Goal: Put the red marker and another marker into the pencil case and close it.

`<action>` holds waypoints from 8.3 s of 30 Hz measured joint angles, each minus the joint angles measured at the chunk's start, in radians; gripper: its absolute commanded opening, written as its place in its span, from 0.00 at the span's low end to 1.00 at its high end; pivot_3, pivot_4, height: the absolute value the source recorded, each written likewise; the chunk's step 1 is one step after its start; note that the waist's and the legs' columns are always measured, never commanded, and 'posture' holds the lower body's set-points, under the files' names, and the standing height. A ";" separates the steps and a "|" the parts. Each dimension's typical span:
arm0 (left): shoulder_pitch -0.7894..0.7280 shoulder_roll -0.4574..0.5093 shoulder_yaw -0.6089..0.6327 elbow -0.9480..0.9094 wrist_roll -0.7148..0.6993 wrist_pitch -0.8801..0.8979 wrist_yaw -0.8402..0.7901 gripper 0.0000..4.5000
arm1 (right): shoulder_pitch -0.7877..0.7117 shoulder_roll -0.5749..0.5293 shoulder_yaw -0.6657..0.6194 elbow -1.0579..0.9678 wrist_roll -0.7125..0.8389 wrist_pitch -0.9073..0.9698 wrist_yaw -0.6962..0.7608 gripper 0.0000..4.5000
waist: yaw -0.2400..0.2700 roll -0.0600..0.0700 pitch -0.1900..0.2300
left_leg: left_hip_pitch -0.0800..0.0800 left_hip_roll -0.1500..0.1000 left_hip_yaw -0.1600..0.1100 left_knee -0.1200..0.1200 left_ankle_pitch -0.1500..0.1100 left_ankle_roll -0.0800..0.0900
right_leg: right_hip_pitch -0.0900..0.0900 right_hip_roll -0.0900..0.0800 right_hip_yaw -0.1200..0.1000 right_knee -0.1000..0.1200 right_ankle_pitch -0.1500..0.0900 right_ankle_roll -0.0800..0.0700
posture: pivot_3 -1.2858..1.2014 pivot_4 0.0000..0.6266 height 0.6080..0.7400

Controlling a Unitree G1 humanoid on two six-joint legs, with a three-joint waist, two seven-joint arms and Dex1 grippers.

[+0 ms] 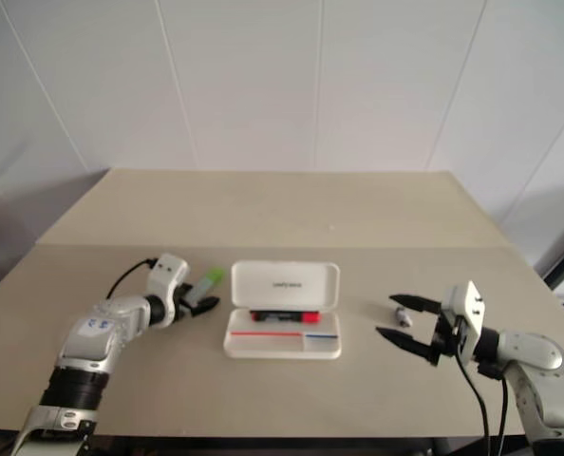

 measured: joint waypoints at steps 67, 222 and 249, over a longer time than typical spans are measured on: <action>-0.162 0.172 -0.486 -0.401 -0.058 0.014 -0.582 0.24 | 0.068 -0.023 -0.024 -0.051 0.044 -0.006 0.075 1.00 | 0.006 0.000 0.001 | -0.006 0.000 0.000 -0.001 -0.003 0.001 | -0.002 0.000 0.000 -0.006 -0.002 0.001 | 0.52 0.24 1.00; 0.025 0.267 -0.012 0.365 -0.708 -0.737 -1.023 1.00 | -0.281 0.021 0.393 -0.035 -0.230 0.231 0.071 0.25 | -0.004 -0.004 -0.003 | -0.008 0.003 -0.002 -0.013 -0.002 -0.003 | -0.016 0.000 -0.003 0.005 -0.011 -0.008 | 0.52 0.24 1.00; -0.047 0.247 -0.011 0.446 -0.654 -0.800 -1.023 1.00 | -0.254 0.033 0.342 -0.153 -0.168 0.275 0.040 0.99 | 0.005 -0.004 -0.003 | -0.008 0.003 -0.002 -0.012 -0.002 -0.003 | -0.017 0.000 -0.004 0.005 -0.011 -0.009 | 0.52 0.24 1.00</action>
